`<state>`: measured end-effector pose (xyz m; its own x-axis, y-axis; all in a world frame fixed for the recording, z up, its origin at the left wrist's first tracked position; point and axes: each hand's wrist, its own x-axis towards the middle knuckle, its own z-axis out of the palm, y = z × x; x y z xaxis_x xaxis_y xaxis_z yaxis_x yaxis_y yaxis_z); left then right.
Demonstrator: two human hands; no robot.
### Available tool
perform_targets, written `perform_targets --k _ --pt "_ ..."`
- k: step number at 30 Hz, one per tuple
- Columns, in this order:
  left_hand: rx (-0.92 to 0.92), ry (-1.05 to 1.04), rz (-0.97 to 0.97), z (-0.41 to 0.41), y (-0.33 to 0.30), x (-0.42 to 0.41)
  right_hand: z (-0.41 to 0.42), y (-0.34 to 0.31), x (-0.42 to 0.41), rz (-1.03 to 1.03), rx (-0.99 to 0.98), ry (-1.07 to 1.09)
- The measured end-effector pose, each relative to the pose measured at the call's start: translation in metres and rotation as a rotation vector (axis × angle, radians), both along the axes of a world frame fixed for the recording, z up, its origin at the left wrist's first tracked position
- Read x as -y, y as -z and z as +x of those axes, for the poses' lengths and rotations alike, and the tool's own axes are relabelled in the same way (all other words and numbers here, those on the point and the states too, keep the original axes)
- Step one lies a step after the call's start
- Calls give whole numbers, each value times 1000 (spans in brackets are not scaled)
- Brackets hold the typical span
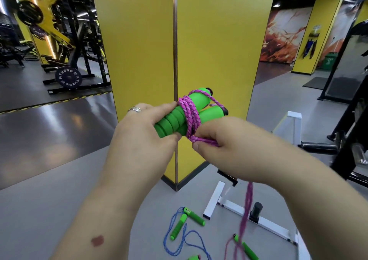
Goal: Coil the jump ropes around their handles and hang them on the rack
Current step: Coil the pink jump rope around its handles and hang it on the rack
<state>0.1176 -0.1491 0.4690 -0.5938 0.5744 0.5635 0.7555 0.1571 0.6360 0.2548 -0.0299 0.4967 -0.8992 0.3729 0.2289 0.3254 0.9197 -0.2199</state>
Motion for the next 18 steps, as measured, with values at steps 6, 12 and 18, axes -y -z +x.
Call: perform_targets --k 6,12,18 --pt "-16 64 -141 5 2 4 10 -41 -3 -71 -164 -102" --pt "48 177 -85 4 -4 18 -4 -40 -33 -543 -223 -199" --pt "316 530 22 -4 -10 33 -11 -28 -50 -962 -123 -314"
